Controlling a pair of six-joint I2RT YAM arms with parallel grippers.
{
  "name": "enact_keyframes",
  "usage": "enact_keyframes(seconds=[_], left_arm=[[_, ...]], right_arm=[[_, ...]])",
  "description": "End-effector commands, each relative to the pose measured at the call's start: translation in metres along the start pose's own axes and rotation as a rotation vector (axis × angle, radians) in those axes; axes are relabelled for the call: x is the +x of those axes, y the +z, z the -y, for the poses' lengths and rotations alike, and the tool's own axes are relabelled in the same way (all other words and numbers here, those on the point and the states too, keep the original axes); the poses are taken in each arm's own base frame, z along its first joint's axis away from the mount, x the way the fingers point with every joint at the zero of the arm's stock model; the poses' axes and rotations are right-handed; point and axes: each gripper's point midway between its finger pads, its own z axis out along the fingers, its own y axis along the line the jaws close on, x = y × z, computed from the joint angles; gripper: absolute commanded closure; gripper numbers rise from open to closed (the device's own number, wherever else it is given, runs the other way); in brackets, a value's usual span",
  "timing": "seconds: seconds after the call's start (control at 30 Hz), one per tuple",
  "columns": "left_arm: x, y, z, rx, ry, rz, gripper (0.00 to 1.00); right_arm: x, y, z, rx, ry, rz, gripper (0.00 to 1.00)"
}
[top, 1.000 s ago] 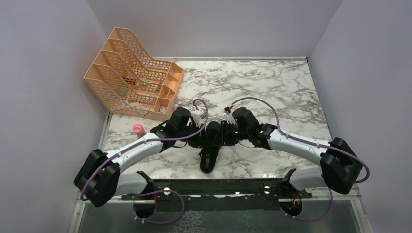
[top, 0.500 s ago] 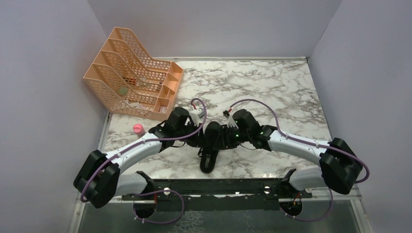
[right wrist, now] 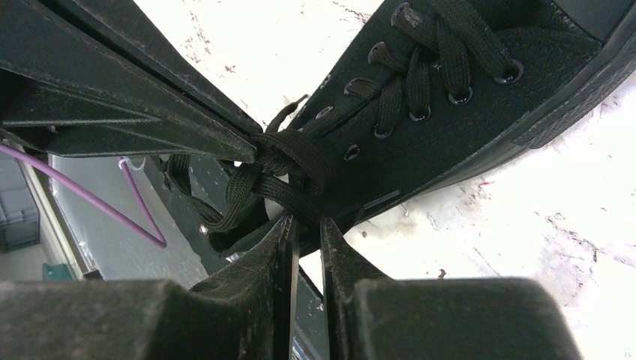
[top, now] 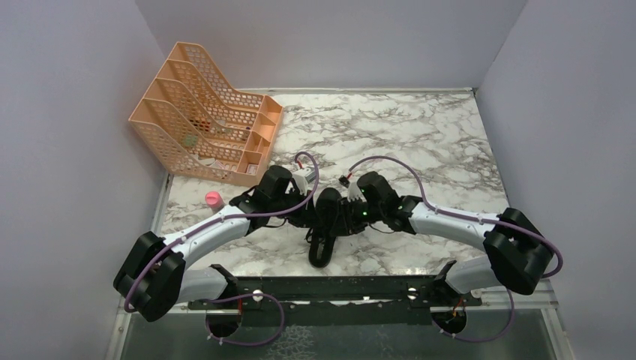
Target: Tie the shoes
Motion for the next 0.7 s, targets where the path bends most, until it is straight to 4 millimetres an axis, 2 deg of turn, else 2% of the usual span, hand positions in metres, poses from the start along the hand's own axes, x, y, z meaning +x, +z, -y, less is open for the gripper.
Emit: enact_keyframes(seconds=[0.0,0.2,0.43,0.67], left_arm=[[-0.005,-0.002,0.008,0.037,0.014,0.011,0.98],[-0.006,-0.002,0.011,0.055,0.020,0.018,0.98],[-0.016,-0.007,0.020,0.080,0.046,0.057,0.98],[-0.019,-0.010,0.025,0.098,0.065,0.072,0.98]], right_arm=[[-0.021,0.000,-0.010,-0.023,-0.023,0.060,0.80],[-0.029,0.003,-0.020,-0.065,-0.009,0.074,0.99],[-0.029,-0.006,-0.031,-0.074,0.091,0.049,0.99],[-0.027,0.004,-0.016,0.012,0.220,0.035,0.99]])
